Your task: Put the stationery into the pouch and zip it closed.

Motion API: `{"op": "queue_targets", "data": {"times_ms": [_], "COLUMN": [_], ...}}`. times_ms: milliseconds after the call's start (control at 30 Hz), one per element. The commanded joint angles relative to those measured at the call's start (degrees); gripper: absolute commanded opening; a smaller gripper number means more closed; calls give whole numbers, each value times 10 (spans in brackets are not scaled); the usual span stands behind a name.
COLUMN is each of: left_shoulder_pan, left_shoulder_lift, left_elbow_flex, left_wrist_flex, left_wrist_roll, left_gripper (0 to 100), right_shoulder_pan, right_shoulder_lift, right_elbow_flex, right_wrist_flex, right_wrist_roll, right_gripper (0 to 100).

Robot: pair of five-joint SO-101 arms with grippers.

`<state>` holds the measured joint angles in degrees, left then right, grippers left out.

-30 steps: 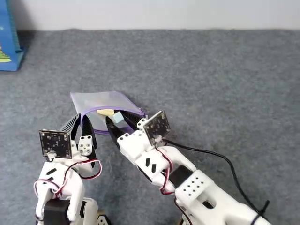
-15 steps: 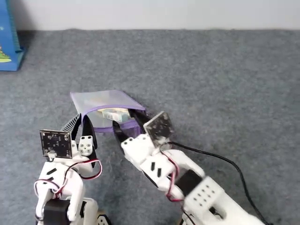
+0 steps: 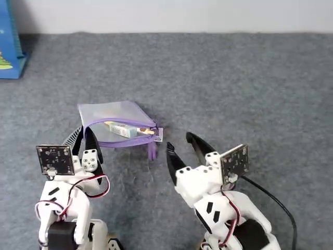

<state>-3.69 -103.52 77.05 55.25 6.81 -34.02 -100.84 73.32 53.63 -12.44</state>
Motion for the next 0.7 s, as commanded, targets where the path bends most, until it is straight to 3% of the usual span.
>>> {"op": "queue_targets", "data": {"times_ms": [0,167,400,667], "left_shoulder_pan": [-1,15,130,124], "left_shoulder_lift": [-10,-10,-10,-10], "left_elbow_flex": [-35,-106,-208,-107], "left_wrist_flex": [-17,-17,-38,-50], "left_wrist_roll": [10,62,69,67], "left_gripper": [11,11,12,12], "right_shoulder_pan": [21,82,124,109], "right_shoulder_lift": [-8,-7,-13,-13], "right_elbow_flex": [-20,11,78,78], "right_wrist_flex": [36,34,36,42], "right_wrist_roll": [-21,-27,-28,-55], "right_gripper": [198,198,198,198]}}
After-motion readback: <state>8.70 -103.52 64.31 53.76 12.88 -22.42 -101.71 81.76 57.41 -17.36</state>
